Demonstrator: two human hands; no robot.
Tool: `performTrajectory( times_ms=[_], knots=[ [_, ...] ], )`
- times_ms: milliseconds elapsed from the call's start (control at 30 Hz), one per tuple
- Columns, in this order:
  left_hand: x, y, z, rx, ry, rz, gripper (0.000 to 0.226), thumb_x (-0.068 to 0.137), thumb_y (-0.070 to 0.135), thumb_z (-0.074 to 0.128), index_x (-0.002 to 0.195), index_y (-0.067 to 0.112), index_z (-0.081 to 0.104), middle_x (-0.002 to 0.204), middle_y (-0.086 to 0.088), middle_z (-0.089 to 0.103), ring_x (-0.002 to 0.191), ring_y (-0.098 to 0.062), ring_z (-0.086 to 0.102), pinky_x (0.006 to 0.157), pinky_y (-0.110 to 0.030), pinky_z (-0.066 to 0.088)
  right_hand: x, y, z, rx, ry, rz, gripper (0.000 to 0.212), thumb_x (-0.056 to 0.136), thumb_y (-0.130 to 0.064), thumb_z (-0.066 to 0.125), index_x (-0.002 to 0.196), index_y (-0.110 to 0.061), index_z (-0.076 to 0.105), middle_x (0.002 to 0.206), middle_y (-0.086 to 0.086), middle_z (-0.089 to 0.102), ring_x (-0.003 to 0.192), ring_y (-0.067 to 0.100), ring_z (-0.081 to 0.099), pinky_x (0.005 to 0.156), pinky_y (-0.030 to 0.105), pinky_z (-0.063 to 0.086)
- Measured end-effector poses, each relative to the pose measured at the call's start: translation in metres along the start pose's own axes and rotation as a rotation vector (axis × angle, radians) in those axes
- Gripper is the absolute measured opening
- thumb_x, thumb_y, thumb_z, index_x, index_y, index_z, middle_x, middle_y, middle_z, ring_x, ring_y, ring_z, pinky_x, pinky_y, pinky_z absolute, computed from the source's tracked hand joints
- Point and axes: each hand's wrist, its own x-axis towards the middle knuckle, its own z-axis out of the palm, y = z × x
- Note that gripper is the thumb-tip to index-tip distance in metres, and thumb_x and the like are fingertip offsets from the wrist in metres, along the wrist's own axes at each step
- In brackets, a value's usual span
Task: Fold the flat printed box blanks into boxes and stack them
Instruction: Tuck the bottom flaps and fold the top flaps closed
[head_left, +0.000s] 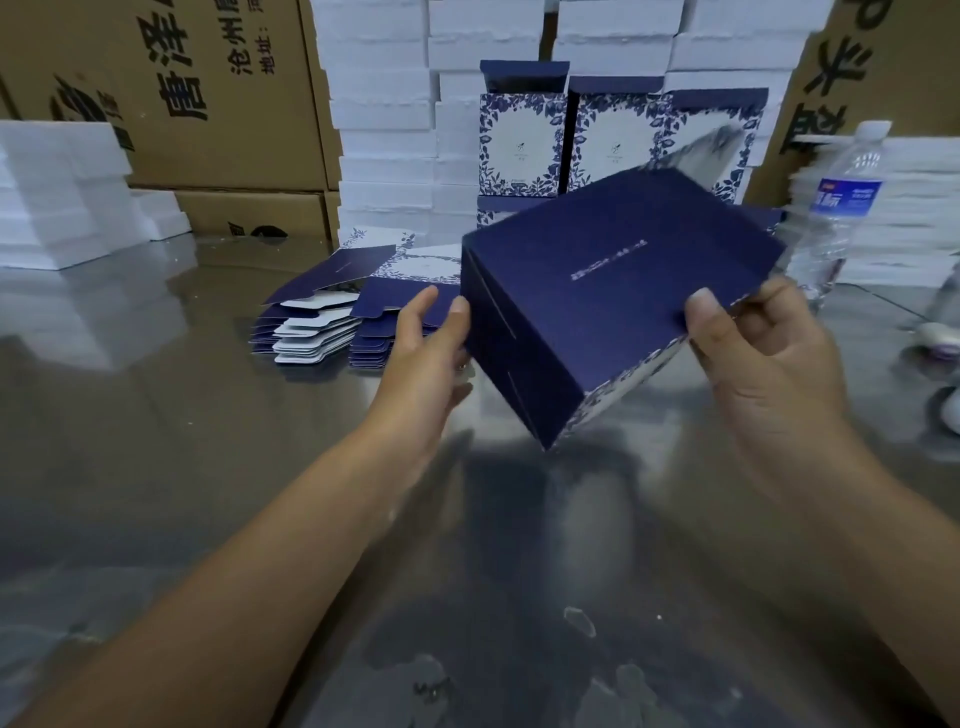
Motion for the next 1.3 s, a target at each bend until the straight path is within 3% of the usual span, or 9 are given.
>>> performTrajectory(
  times_ms=[133,300,467,567,733,867,1000,1100,1300],
  knots=[
    [-0.008,0.002,0.001,0.209,-0.024,0.284,0.047,0.094,0.046,0.050,0.137,0.043,0.032,0.141,0.009,0.042,0.120,0.003,0.046,0.077,-0.002,0.042,-0.005,-0.004,0.001,-0.357,-0.021,-0.336,0.034,0.073,-0.028,0.076,0.087,-0.032,0.046,0.088,-0.025,0.062,0.087,-0.004,0.057,0.083,0.013,0.043],
    [-0.024,0.011,0.002,0.482,-0.126,0.716,0.065,0.077,0.055,0.061,0.132,0.057,0.027,0.149,0.023,0.020,0.142,-0.001,0.020,0.112,-0.029,0.025,-0.012,0.001,0.005,-1.017,-0.077,-0.846,0.031,0.080,-0.042,0.066,0.086,-0.015,0.052,0.081,-0.002,0.056,0.077,0.013,0.042,0.078,0.026,0.036],
    [-0.030,0.011,0.006,0.567,-0.138,0.798,0.105,0.055,0.059,0.078,0.140,0.052,0.017,0.157,-0.003,-0.002,0.146,-0.011,0.008,0.112,-0.052,0.030,-0.013,0.011,0.014,-1.242,-0.224,-1.128,0.019,0.095,-0.027,0.052,0.081,-0.015,0.057,0.072,0.006,0.063,0.073,0.024,0.056,0.092,0.039,0.035],
    [-0.030,0.014,0.005,0.544,-0.111,0.779,0.096,0.053,0.060,0.077,0.135,0.054,0.028,0.146,-0.004,0.013,0.139,-0.010,0.024,0.109,-0.042,0.037,-0.015,0.011,0.018,-1.305,-0.250,-1.214,0.018,0.089,-0.018,0.059,0.074,-0.013,0.065,0.069,0.005,0.063,0.068,0.023,0.062,0.092,0.040,0.036],
    [-0.027,0.012,0.003,0.529,-0.078,0.844,0.058,0.064,0.051,0.070,0.109,0.039,0.036,0.120,-0.005,0.029,0.116,-0.014,0.041,0.099,-0.032,0.042,-0.014,0.001,0.014,-1.198,-0.391,-1.014,0.025,0.088,-0.035,0.058,0.102,-0.015,0.053,0.088,0.007,0.068,0.085,0.024,0.063,0.098,0.038,0.038],
    [-0.030,0.012,0.005,0.529,-0.081,0.859,0.069,0.063,0.047,0.071,0.118,0.037,0.031,0.124,-0.007,0.028,0.123,-0.022,0.039,0.102,-0.043,0.042,-0.017,-0.016,0.017,-0.975,-0.336,-0.846,0.022,0.092,-0.017,0.048,0.112,-0.009,0.052,0.096,0.012,0.067,0.089,0.019,0.056,0.089,0.022,0.041],
    [-0.029,0.011,0.009,0.553,-0.119,0.882,0.098,0.058,0.046,0.077,0.136,0.028,0.020,0.136,-0.002,0.024,0.133,-0.023,0.034,0.109,-0.040,0.036,-0.008,-0.038,0.036,-1.261,-0.425,-0.630,0.029,0.088,-0.014,0.043,0.110,-0.011,0.062,0.097,0.007,0.068,0.087,0.025,0.061,0.070,0.033,0.048],
    [-0.029,0.009,0.007,0.601,-0.131,0.897,0.108,0.057,0.049,0.078,0.141,0.025,0.013,0.140,0.005,0.023,0.136,-0.010,0.030,0.110,-0.019,0.027,0.002,-0.041,0.052,-1.623,-0.621,-0.346,0.034,0.092,-0.035,0.040,0.124,-0.029,0.046,0.118,-0.003,0.060,0.108,0.025,0.057,0.073,0.031,0.033],
    [-0.031,0.011,0.008,0.601,-0.138,0.903,0.110,0.057,0.049,0.079,0.141,0.027,0.012,0.142,0.006,0.025,0.136,-0.009,0.030,0.108,-0.016,0.026,0.033,-0.030,0.076,-1.777,-0.697,-0.027,0.038,0.089,-0.027,0.051,0.126,-0.023,0.045,0.124,0.005,0.054,0.114,0.027,0.053,0.073,0.033,0.034]
  ],
)
